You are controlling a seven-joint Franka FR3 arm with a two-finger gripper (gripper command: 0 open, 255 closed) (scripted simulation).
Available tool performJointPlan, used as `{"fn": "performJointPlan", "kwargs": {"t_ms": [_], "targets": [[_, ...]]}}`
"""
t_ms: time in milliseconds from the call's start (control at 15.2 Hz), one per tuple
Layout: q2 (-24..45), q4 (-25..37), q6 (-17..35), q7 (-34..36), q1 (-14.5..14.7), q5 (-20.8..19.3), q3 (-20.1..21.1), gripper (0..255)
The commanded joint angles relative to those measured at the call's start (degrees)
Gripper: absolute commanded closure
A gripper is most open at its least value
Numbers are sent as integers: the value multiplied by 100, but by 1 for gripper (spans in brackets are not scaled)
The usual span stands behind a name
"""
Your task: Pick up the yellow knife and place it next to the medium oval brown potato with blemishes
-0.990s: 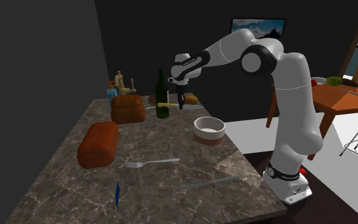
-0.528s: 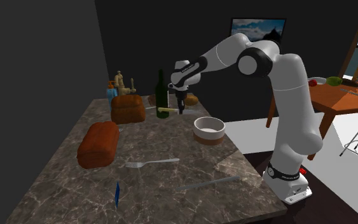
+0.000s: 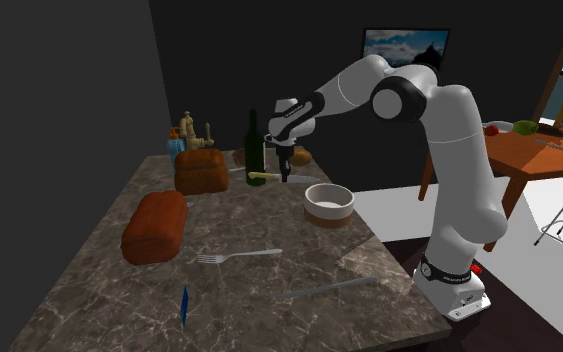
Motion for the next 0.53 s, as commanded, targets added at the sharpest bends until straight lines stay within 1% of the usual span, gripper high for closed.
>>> {"fn": "performJointPlan", "kwargs": {"t_ms": [0, 66, 396, 462], "targets": [[1, -1, 1, 0, 0, 1, 0, 255], [1, 0, 1, 0, 0, 1, 1, 0], [1, -1, 1, 0, 0, 1, 0, 0], [-97, 63, -150, 39, 21, -63, -32, 0]]}}
